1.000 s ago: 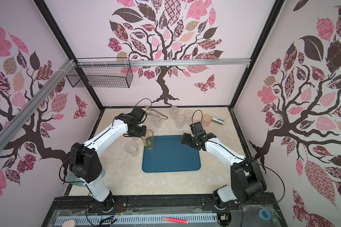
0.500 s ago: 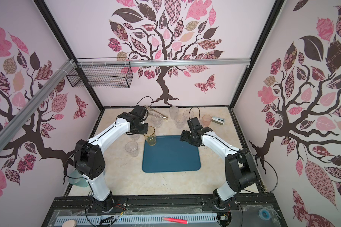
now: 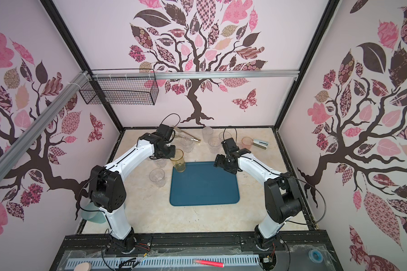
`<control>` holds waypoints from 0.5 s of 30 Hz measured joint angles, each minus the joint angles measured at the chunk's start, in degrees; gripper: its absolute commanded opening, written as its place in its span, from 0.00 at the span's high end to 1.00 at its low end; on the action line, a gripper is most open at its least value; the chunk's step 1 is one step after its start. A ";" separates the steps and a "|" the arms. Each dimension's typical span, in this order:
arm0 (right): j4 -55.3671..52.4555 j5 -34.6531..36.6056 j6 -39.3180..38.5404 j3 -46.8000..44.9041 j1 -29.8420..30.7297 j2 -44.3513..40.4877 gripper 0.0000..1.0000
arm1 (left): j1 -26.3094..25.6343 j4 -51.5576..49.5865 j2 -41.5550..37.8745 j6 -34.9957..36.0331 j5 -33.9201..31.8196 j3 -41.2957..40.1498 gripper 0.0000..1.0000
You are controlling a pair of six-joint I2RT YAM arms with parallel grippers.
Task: Place the glasses into the tray
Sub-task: Place the glass on the tray.
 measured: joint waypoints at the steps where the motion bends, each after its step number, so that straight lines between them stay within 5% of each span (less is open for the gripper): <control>1: -0.02 -0.02 0.02 0.00 0.00 0.13 0.14 | 0.00 0.00 0.00 0.00 0.09 0.00 0.99; 15: -0.20 -0.11 0.04 0.00 0.00 0.52 0.14 | 0.28 0.11 0.81 0.15 -0.42 0.00 0.81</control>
